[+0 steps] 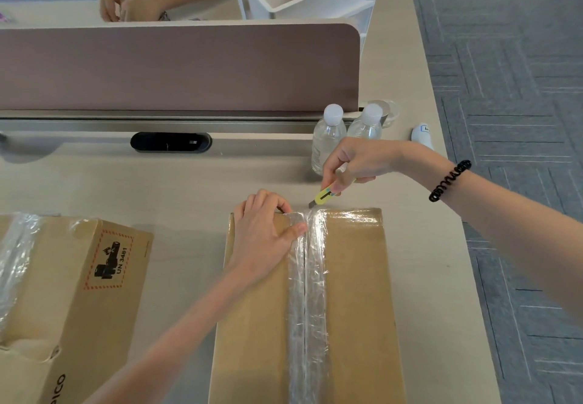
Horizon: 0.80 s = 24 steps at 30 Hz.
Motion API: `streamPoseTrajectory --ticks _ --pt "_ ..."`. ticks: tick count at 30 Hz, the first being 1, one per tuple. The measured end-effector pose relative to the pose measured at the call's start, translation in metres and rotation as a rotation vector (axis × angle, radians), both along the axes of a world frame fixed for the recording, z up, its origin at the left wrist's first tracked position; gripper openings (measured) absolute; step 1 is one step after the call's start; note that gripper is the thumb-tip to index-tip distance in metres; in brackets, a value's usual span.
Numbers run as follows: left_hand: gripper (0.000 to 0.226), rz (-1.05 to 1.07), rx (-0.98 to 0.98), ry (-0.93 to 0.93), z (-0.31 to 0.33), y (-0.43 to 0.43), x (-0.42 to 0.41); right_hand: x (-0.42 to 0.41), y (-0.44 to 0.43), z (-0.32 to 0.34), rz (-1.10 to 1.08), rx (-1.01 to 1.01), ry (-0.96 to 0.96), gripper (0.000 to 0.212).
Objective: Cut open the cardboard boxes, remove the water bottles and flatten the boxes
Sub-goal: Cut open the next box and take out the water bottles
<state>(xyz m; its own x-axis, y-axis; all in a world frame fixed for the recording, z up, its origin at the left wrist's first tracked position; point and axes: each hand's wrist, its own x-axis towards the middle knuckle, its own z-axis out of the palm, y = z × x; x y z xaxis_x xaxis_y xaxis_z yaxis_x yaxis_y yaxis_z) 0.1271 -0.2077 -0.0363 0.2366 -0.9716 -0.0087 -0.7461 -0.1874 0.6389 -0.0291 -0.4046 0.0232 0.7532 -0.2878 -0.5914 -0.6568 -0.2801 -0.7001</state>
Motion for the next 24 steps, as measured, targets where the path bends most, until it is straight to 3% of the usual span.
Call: streamPoseTrajectory --ticks 5,11,16,19,24 --pt "0.037 0.004 0.004 0.015 -0.001 -0.001 0.000 -0.011 -0.001 0.004 0.005 -0.044 0.029 0.011" --pt "0.037 0.007 0.006 0.016 -0.001 -0.001 0.001 -0.028 0.004 -0.006 -0.096 0.050 -0.040 0.012" --pt "0.014 0.018 0.038 0.104 0.002 -0.002 0.006 -0.041 0.000 0.006 -0.074 -0.014 0.004 0.013" --pt "0.014 0.011 0.088 0.118 0.007 -0.004 0.005 -0.051 0.005 0.008 -0.248 -0.048 -0.079 0.008" --pt "0.018 0.031 0.138 0.151 0.013 -0.008 0.003 -0.029 0.064 -0.020 -0.723 -0.211 -0.435 0.008"
